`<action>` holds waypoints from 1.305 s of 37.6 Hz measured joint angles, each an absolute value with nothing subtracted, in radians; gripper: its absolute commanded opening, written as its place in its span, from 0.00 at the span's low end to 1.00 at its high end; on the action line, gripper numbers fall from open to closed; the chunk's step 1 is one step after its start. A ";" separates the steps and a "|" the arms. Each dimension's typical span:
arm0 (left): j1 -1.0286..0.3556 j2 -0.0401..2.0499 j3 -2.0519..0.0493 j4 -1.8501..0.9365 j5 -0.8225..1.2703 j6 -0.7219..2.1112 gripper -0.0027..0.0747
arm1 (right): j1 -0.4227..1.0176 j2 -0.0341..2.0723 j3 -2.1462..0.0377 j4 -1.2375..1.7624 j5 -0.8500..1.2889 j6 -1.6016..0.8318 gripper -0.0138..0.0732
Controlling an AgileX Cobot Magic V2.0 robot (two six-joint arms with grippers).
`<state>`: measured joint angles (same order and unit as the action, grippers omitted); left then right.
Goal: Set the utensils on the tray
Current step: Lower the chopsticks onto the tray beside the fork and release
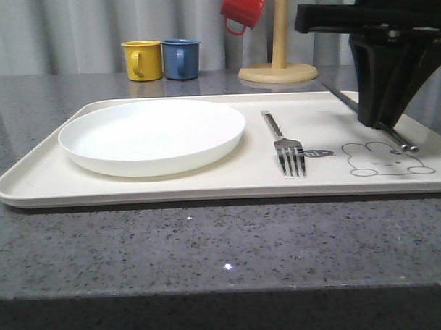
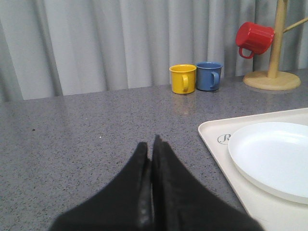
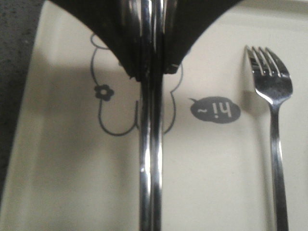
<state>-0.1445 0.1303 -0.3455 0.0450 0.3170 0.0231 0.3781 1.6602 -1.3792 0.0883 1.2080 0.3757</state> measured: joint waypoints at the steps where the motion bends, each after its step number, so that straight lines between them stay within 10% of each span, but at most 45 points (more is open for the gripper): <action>1: -0.145 0.130 -0.346 0.045 0.317 0.023 0.01 | 0.378 1.667 -1.379 0.097 1.205 0.378 0.10; 16: -0.145 0.130 -0.346 0.045 0.317 0.023 0.01 | 0.378 1.716 -1.379 0.131 1.138 0.397 0.12; 28: -0.145 0.130 -0.346 0.045 0.317 0.023 0.01 | 0.378 1.716 -1.379 0.135 1.138 0.397 0.49; 49: -0.145 0.130 -0.346 0.045 0.317 0.023 0.01 | 0.359 1.684 -1.662 -0.027 1.228 0.251 0.50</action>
